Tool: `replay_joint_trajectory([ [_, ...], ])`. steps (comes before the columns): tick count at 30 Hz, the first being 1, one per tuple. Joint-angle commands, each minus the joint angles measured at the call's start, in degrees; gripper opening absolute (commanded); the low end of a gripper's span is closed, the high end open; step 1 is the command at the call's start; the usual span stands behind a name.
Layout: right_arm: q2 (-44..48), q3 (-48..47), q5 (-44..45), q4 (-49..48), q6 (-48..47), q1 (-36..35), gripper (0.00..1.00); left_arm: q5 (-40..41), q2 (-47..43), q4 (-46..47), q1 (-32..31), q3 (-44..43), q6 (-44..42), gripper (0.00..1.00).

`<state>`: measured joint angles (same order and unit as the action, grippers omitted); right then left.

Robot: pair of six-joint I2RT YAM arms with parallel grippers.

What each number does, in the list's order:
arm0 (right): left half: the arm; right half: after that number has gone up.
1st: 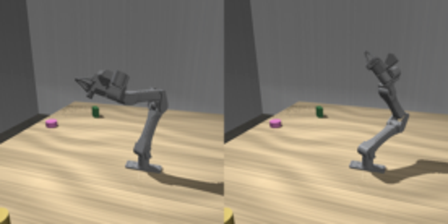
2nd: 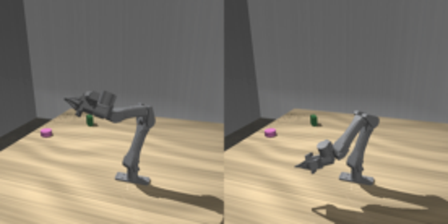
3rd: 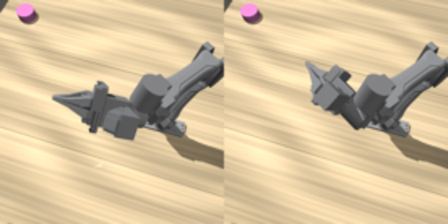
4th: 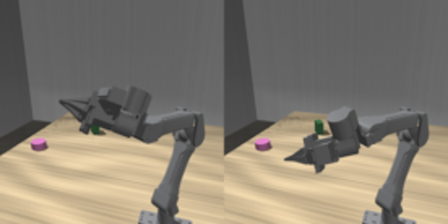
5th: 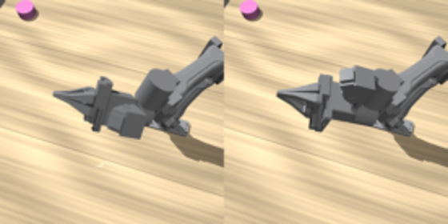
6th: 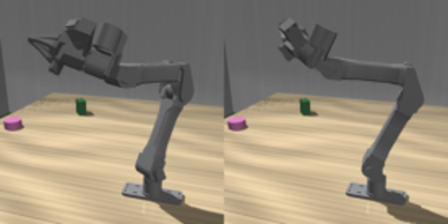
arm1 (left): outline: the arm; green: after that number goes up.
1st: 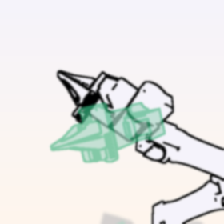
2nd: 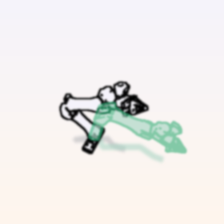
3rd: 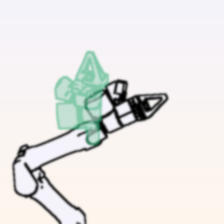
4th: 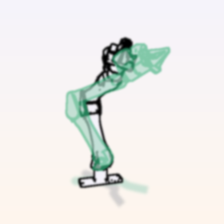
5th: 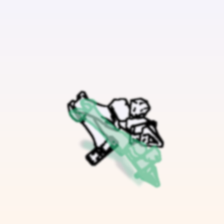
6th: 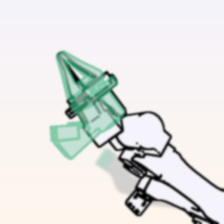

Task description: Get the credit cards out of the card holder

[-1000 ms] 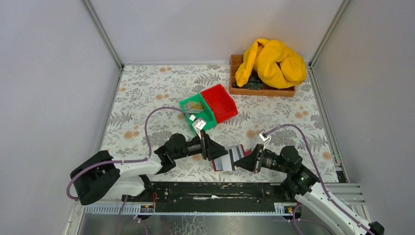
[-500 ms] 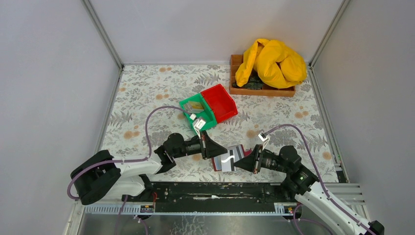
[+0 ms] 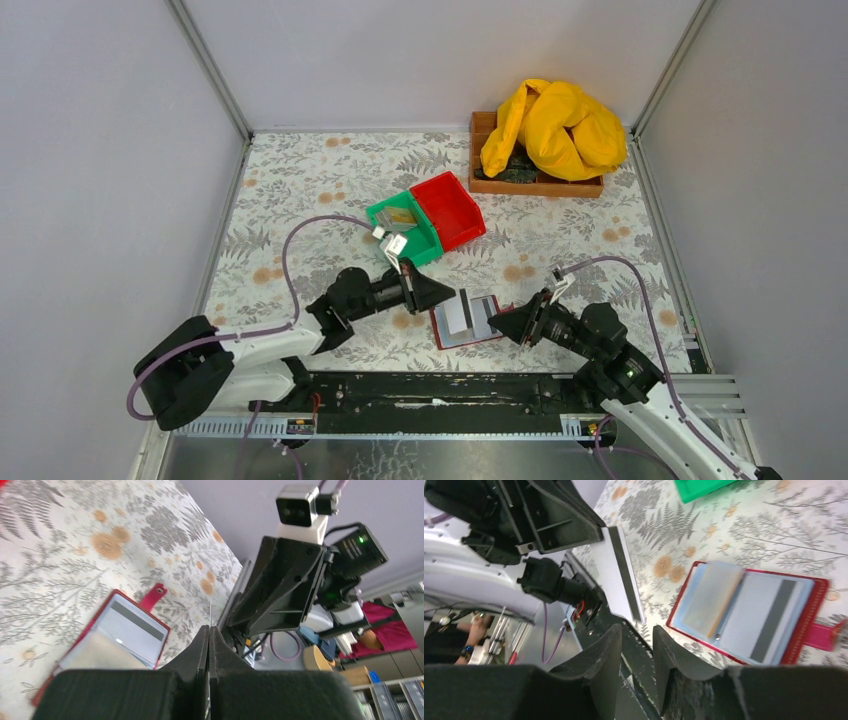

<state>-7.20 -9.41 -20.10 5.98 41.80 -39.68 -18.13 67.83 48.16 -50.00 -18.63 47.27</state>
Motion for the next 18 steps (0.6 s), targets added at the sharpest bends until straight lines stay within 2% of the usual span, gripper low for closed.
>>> replay_joint_trajectory([
  [1, 2.44, -2.88, 8.83, 5.19, -1.41, 0.22, 0.37, 7.57, -3.44, -6.13, 2.05, -1.81, -1.90, 0.00],
  [2, 2.85, -2.96, 9.59, 5.66, -1.42, 0.22, 0.38, 9.74, -4.45, -7.74, 2.52, -2.13, -1.79, 0.00],
  [8, 1.48, -2.69, 11.05, 6.02, -2.33, 0.22, 0.38, 36.36, -7.99, -20.18, 3.59, -6.31, -2.86, 0.00],
  [13, -0.59, -2.04, 10.43, 5.04, -3.13, 0.26, 0.38, 58.22, -8.64, -20.53, 3.61, -8.18, -1.94, 0.00],
  [18, -2.05, -1.26, 9.65, 3.19, -3.49, 0.22, 0.38, 73.71, -2.71, -19.27, 3.98, -13.11, -3.71, 0.00],
])
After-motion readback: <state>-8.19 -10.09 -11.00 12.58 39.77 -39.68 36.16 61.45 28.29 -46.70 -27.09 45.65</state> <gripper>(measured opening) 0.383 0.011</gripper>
